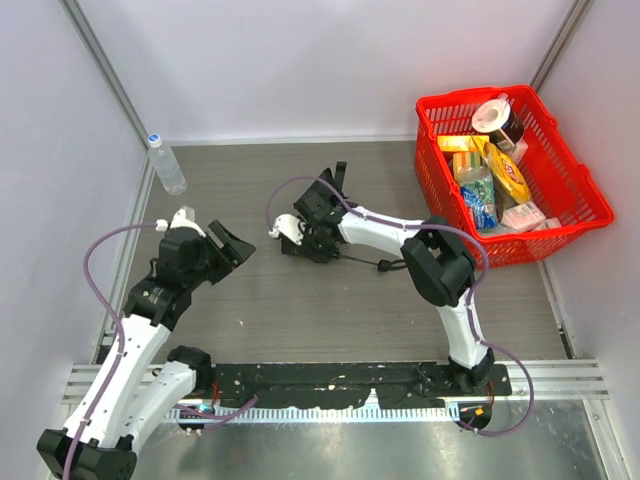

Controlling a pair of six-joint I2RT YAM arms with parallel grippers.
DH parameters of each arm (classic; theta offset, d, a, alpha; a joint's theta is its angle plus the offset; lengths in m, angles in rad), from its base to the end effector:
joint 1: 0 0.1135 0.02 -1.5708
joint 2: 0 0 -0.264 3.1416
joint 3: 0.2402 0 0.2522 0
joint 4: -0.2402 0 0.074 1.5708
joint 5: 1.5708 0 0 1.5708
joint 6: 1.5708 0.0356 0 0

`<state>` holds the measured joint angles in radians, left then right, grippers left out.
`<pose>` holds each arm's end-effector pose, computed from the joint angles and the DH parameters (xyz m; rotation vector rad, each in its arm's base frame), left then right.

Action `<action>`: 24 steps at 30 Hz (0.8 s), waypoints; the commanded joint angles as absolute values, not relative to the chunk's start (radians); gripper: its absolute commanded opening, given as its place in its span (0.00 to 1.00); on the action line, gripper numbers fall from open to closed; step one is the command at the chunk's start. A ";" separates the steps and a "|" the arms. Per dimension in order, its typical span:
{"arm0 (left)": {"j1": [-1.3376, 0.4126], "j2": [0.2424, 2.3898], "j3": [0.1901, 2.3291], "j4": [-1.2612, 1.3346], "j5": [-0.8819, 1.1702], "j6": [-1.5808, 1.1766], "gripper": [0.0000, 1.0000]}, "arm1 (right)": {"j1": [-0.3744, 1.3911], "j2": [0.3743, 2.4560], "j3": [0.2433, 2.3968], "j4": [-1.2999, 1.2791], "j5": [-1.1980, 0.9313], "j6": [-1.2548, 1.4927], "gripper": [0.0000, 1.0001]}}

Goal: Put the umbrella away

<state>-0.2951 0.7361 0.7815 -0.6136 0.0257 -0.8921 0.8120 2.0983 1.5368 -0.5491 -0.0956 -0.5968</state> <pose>0.1516 -0.0470 0.3028 -0.6398 2.1327 -0.7062 0.3008 0.3222 0.1639 -1.7634 2.0285 0.1954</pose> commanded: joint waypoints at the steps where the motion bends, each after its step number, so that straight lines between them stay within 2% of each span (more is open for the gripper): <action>1: -0.270 0.741 0.665 -0.488 0.072 -1.040 0.73 | 0.772 2.224 1.560 -0.817 -0.462 -0.497 0.01; 4: -0.249 0.788 0.551 -0.314 0.225 -1.161 0.75 | 0.752 2.261 1.577 -0.854 -0.534 -0.505 0.01; 8: -0.236 0.874 0.421 0.031 0.325 -1.313 0.77 | 0.742 2.278 1.586 -0.867 -0.563 -0.512 0.01; 13: -0.233 1.127 0.336 0.486 0.391 -1.497 0.80 | 0.718 2.296 1.611 -0.871 -0.597 -0.503 0.01; 15: -0.238 1.251 0.345 0.625 0.396 -1.520 0.96 | 0.704 2.304 1.621 -0.879 -0.620 -0.505 0.01; 16: -0.242 1.297 0.347 0.709 0.399 -1.546 1.00 | 0.700 2.306 1.627 -0.882 -0.621 -0.503 0.01; 18: -0.262 1.382 0.345 0.839 0.370 -1.589 1.00 | 0.693 2.309 1.635 -0.891 -0.629 -0.503 0.01; 24: -0.360 1.519 0.345 0.916 0.180 -1.625 1.00 | 0.681 2.309 1.646 -0.893 -0.650 -0.502 0.01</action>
